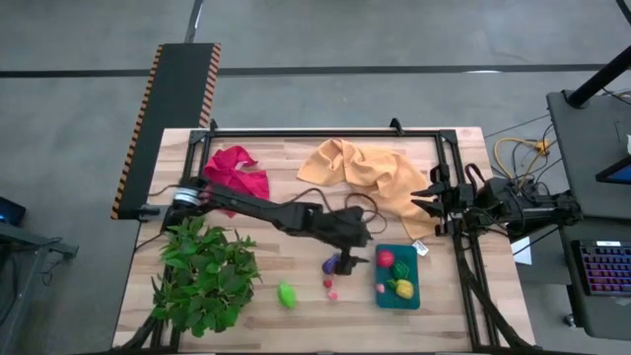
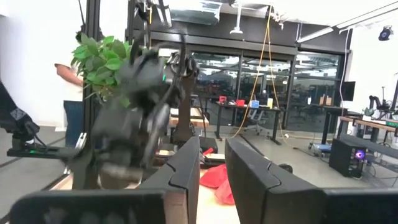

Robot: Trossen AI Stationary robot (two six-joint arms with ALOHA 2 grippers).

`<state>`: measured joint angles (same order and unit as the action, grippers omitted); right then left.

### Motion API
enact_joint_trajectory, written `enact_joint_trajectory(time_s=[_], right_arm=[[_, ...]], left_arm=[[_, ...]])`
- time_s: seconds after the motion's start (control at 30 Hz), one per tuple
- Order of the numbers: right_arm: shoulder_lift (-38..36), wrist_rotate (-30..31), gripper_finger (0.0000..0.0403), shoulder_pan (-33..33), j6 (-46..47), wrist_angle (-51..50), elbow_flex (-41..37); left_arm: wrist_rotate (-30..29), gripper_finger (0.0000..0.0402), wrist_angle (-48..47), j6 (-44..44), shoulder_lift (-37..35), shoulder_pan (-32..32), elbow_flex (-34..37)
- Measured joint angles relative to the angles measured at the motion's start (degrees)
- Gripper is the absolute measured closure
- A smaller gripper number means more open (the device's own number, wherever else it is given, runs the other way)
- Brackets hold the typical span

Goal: Pick and placing Produce into tupperware
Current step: Put the purple eggplant into the blue bin

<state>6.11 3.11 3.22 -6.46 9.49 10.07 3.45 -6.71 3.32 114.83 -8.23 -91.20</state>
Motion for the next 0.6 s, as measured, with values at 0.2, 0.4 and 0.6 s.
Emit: enact_joint_trajectory(time_s=[0.2, 0.4, 0.6], right_arm=[[0.0, 0.0, 0.0326, 0.0, 0.0, -0.7, 0.0], [0.0, 0.0, 0.0319, 0.0, 0.0, -1.9, 0.0], [0.0, 0.0, 0.0323, 0.0, -0.1, -2.0, 0.0]], left_arm=[[-3.8, 0.0114, 7.9, 2.1, -13.8, 3.3, 14.3], [-10.5, 0.0114, 11.1, 6.1, -32.5, 6.0, 30.0], [-11.8, 0.0114, 14.8, 7.0, -52.7, 7.0, 44.6]])
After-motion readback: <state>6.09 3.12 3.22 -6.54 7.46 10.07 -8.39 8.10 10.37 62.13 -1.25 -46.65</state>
